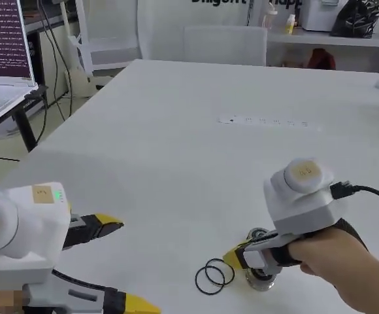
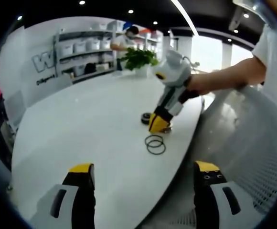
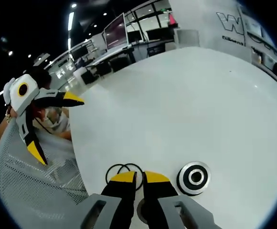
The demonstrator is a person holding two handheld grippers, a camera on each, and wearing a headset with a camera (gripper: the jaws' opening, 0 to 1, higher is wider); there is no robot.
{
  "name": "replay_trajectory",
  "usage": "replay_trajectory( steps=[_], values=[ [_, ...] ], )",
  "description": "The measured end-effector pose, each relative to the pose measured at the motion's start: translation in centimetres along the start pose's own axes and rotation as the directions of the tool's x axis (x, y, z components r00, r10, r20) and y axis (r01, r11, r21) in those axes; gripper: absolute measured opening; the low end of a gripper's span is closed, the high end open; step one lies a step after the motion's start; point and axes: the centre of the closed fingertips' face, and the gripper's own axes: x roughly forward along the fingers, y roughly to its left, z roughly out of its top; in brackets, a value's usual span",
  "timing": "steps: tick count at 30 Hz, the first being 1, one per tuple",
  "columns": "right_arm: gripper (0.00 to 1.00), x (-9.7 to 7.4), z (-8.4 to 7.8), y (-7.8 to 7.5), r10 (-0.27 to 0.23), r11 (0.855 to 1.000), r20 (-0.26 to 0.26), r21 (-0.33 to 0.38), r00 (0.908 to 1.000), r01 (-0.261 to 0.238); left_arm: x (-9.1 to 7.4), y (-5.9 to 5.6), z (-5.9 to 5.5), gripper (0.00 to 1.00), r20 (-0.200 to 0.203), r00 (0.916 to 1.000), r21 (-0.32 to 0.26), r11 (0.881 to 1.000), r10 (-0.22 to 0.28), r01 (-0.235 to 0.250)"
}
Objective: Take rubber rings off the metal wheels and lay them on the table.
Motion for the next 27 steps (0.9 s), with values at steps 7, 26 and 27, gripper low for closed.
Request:
replay_trajectory(
  steps=[7,26,27],
  values=[
    [0.03,-0.2,0.2,0.0,0.001,1.0,0.008,0.006,1.0,-0.001,0.0,0.0,0.0,0.86,-0.005,1.0,0.004,1.0,0.006,-0.006],
    [0.08,-3.1,3.1,-0.8,0.038,0.995,0.15,0.091,0.9879,-0.052,-0.2,0.3,0.2,0.86,0.004,0.9997,-0.008,1.0,0.024,-0.024],
    [0.08,-3.3,3.3,-0.7,0.039,0.994,0.159,0.095,0.9865,-0.054,-0.3,0.4,0.3,0.87,0.012,0.9996,-0.013,1.0,0.026,-0.026]
  ],
)
